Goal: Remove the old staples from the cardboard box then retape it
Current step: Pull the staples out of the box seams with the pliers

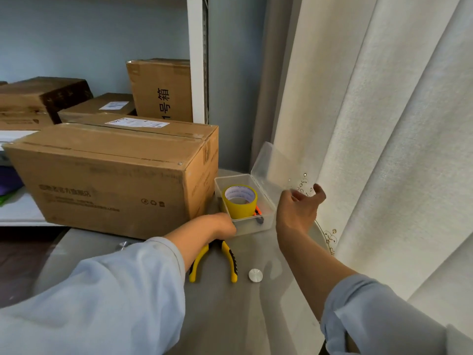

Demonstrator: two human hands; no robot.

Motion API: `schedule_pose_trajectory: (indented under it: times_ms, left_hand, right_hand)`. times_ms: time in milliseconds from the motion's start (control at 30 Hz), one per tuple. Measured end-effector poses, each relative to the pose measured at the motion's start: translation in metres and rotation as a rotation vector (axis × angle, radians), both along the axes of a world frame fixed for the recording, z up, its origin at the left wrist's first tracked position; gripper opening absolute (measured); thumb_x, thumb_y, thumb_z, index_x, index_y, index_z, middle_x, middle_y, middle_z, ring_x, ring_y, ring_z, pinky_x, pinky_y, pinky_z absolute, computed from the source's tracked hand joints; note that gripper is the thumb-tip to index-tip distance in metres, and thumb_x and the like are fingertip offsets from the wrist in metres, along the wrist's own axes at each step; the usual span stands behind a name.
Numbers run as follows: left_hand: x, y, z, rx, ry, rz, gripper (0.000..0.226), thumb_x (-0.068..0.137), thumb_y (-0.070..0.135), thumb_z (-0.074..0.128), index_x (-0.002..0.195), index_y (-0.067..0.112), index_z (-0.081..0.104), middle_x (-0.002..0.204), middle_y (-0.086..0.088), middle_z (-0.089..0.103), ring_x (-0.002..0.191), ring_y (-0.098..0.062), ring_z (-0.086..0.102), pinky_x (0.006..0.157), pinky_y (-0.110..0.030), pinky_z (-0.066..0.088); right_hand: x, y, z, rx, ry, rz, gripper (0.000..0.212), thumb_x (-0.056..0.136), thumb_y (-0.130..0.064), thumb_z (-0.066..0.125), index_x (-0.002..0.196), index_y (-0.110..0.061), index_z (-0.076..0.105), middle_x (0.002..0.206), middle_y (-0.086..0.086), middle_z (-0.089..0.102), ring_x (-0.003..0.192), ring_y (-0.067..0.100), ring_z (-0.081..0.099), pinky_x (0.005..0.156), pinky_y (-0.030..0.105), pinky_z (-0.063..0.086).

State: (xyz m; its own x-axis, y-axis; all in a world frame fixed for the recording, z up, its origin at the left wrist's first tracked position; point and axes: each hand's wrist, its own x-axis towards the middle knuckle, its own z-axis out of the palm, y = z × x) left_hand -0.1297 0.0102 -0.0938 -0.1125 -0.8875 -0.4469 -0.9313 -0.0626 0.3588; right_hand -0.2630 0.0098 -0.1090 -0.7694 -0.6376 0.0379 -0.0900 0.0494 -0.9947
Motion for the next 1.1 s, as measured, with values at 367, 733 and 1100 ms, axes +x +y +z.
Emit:
schedule_pose_trajectory:
  times_ms: [367, 733, 1100]
  left_hand:
    - [-0.004, -0.011, -0.008, -0.045, 0.526, 0.265, 0.036, 0.084, -0.002, 0.047, 0.118, 0.004, 0.059, 0.111, -0.015, 0.059, 0.096, -0.024, 0.053, 0.074, -0.029, 0.046]
    - [0.006, 0.006, 0.052, -0.588, 0.288, -0.181, 0.069, 0.089, -0.006, 0.037, 0.150, 0.020, 0.022, 0.156, 0.001, 0.022, 0.143, -0.017, 0.019, 0.116, -0.031, 0.021]
    - [0.109, 0.036, 0.088, -0.785, -0.088, -0.114, 0.084, 0.088, -0.002, 0.046, 0.151, 0.026, -0.002, 0.159, 0.006, 0.000, 0.145, -0.021, 0.013, 0.116, -0.040, 0.018]
  right_hand:
    - [0.027, 0.012, -0.012, 0.344, 1.031, 0.610, 0.044, 0.095, -0.039, 0.045, 0.138, -0.029, 0.049, 0.147, -0.002, 0.040, 0.137, 0.021, 0.032, 0.110, 0.039, 0.030]
    - [0.028, -0.022, 0.002, 0.438, 1.056, 0.685, 0.063, 0.097, -0.030, 0.043, 0.152, -0.022, 0.015, 0.161, 0.006, 0.007, 0.149, 0.025, 0.002, 0.119, 0.047, 0.012]
    - [0.093, 0.013, 0.059, 0.012, 0.706, 0.774, 0.045, 0.097, -0.032, 0.045, 0.141, -0.023, 0.042, 0.145, 0.002, 0.045, 0.131, 0.020, 0.043, 0.105, 0.037, 0.036]
